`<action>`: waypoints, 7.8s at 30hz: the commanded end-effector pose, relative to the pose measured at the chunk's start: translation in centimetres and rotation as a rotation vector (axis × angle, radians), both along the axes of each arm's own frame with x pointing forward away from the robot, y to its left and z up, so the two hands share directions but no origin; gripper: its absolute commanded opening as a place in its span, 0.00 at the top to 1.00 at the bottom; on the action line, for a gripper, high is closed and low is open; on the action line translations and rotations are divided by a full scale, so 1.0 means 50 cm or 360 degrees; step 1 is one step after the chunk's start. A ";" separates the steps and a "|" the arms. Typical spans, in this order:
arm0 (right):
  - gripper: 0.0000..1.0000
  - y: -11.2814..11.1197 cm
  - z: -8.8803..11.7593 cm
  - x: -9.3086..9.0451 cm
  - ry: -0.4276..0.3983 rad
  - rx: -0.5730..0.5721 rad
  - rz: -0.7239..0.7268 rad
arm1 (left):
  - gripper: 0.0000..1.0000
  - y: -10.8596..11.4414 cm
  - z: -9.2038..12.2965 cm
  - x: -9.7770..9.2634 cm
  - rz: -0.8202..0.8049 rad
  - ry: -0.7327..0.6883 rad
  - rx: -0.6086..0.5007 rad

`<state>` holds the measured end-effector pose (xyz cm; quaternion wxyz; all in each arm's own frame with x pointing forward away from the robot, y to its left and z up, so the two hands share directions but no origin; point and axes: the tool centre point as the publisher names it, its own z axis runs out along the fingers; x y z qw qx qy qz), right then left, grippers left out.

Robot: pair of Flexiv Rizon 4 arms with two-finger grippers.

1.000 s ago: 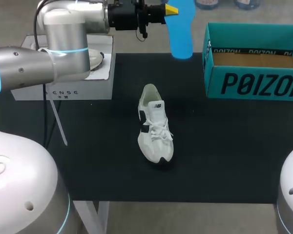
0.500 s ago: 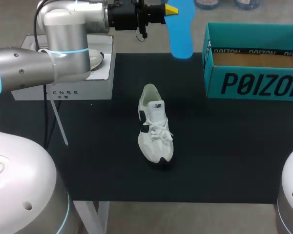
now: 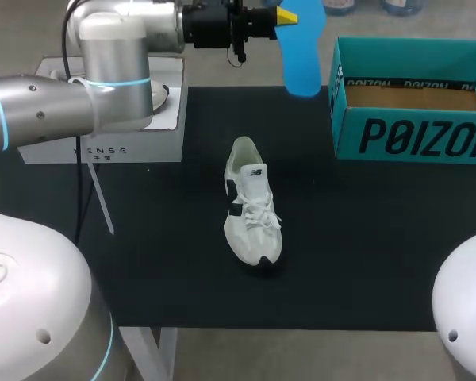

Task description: Take the shoe out of the shoebox, open the shoe tongue, remove and reinsert the insole, then place the shoe into the shoebox

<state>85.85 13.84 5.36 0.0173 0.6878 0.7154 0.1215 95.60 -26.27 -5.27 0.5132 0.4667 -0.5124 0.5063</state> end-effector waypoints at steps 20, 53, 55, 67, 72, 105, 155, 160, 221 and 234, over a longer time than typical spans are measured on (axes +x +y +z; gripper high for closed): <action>0.00 0.008 -0.050 0.057 0.0087 -0.0155 0.0002 | 1.00 0.016 -0.006 0.001 0.0028 0.0048 -0.0012; 0.00 -0.026 -0.048 0.056 0.0059 0.0672 0.0113 | 1.00 0.025 0.001 0.008 0.0008 -0.0023 -0.0006; 0.00 -0.036 -0.049 0.056 0.0049 0.0738 0.0135 | 1.00 0.026 0.003 0.006 0.0008 -0.0027 -0.0013; 0.00 -0.036 -0.049 0.056 0.0049 0.0738 0.0135 | 1.00 0.034 0.002 -0.001 0.0041 -0.0027 0.0018; 0.00 -0.052 -0.066 0.057 0.0123 0.1019 0.0111 | 1.00 0.042 0.013 -0.013 0.0057 -0.0063 -0.0019; 0.00 -0.118 -0.073 0.083 0.0022 0.2176 0.0177 | 1.00 0.045 0.024 0.028 -0.0055 0.0081 0.0016; 0.00 -0.124 -0.145 0.090 -0.0011 0.2099 0.0158 | 1.00 0.035 0.000 0.027 0.0073 -0.0799 0.0561; 0.00 -0.124 -0.145 0.090 -0.0011 0.2099 0.0158 | 1.00 0.017 0.004 -0.006 0.0250 -0.1340 0.0613; 0.00 -0.124 -0.145 0.090 -0.0011 0.2099 0.0158 | 1.00 0.031 0.014 -0.044 -0.0176 -0.3124 0.0220; 0.00 -0.124 -0.145 0.090 -0.0011 0.2099 0.0158 | 1.00 0.040 0.014 -0.052 -0.0021 -0.3183 0.0098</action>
